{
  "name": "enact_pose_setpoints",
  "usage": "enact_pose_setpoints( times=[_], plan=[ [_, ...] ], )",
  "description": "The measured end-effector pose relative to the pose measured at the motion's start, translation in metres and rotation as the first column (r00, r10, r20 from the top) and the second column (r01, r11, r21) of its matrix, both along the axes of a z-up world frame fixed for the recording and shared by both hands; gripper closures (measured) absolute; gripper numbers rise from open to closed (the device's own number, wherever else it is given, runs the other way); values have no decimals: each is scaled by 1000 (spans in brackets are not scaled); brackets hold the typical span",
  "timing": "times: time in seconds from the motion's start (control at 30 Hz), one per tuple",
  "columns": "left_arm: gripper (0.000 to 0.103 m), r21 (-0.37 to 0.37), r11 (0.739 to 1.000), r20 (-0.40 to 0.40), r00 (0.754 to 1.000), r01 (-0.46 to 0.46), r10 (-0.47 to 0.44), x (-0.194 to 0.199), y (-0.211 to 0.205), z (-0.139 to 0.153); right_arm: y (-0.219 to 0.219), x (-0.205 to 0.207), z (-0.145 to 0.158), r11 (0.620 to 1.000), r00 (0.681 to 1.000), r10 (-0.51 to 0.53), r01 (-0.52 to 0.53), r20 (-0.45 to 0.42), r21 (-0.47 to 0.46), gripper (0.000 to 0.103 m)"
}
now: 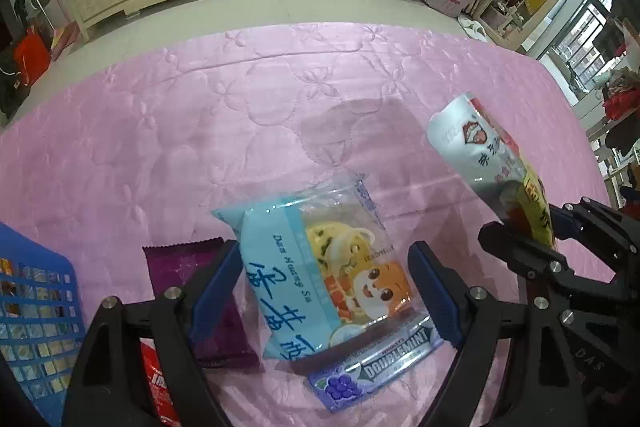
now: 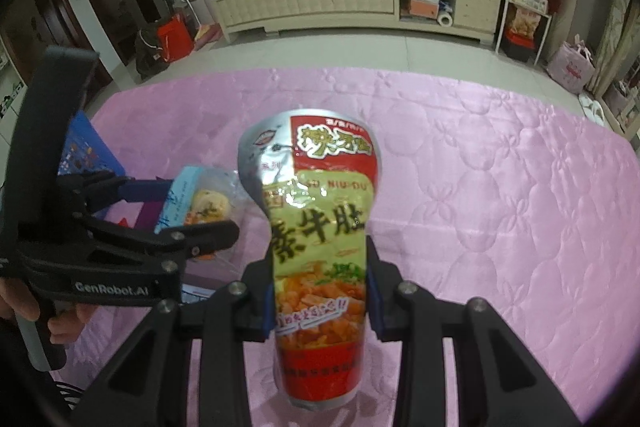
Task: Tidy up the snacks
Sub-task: 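Grasp the blue Dan Huang Su cake bag with the left gripper while the right gripper holds the tripe bag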
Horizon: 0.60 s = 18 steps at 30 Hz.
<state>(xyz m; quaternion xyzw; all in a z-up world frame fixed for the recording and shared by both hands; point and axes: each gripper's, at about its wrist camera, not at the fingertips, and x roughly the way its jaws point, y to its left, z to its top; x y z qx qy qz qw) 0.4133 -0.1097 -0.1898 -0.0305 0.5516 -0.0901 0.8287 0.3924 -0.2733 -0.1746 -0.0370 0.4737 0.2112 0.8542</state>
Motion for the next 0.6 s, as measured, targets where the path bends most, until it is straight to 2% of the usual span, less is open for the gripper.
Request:
enact_pose_setpoints(
  times=[0.2,0.3,0.4,0.53,0.6],
  plan=[
    [21,32,999,-17,1000,26,-25,5,-9,-1,-1,1,-2,1000,1000,-9,9,-6,-8,63],
    [33,14,999,-31,999,33,-32,9,-14,-6,0,-1,-4,1000,1000,-8,7,-14,-15,63],
    [39,25,999,-17,999,38,-38,6,-15,-7,4,0,-4,1000,1000,-9,8,-24,-18,63],
    [41,50,997,-6,999,53,-53,-2,-20,-6,6,-1,-5,1000,1000,-4,4,-31,-25,63],
    [41,38,998,10,999,48,-49,-8,-20,-1,8,-5,-3,999,1000,1,-2,-29,-36,63]
  ],
)
